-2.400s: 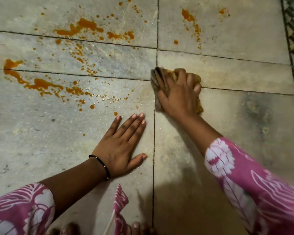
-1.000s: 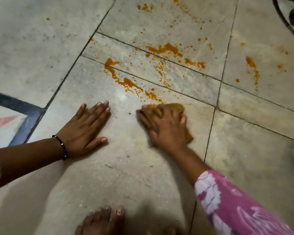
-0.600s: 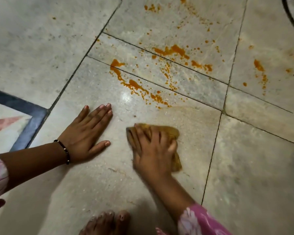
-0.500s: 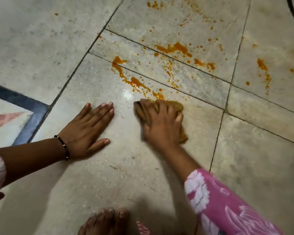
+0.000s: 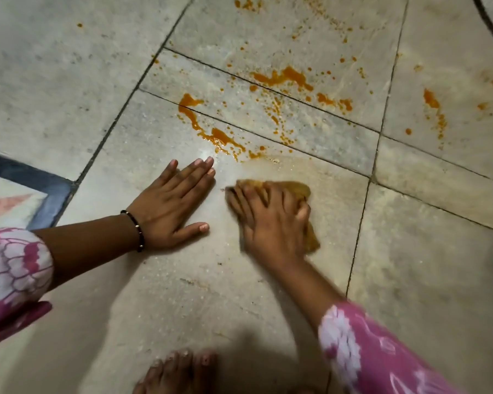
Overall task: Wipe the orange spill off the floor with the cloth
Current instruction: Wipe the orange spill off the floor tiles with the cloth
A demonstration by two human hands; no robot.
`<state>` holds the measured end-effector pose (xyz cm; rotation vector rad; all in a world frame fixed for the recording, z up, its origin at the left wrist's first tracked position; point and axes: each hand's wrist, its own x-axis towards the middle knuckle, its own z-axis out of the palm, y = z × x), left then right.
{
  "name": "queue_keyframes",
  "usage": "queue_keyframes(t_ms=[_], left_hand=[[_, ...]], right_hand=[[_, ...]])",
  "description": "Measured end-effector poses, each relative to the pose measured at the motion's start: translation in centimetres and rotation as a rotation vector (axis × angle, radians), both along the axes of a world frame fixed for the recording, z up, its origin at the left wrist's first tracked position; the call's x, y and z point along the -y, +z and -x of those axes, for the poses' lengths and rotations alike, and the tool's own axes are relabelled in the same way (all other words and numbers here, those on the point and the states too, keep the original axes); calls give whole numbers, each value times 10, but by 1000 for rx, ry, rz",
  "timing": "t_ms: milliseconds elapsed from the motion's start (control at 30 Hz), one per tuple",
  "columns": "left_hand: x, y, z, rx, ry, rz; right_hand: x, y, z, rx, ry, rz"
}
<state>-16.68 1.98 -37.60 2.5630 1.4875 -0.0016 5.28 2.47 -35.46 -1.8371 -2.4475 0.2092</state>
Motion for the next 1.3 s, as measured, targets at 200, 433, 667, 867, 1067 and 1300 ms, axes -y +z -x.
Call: queue_keyframes(t_ms=[200, 433, 667, 867, 1067, 1300], left_hand=[[6, 1, 13, -18, 14, -3], [6, 3, 10, -19, 30, 26], [8, 2, 10, -28, 50, 8], [16, 1, 9, -11, 131, 21], [22, -1, 22, 33, 167, 21], [-24, 8, 25, 96, 154, -33]], right_hand=[[-83, 11, -82, 4, -305, 27], [38, 2, -50, 52, -610, 87], [-35, 10, -43, 46, -149, 59], [33, 11, -119, 33, -659, 41], [63, -2, -34, 123, -177, 42], [-42, 8, -35, 64, 294, 66]])
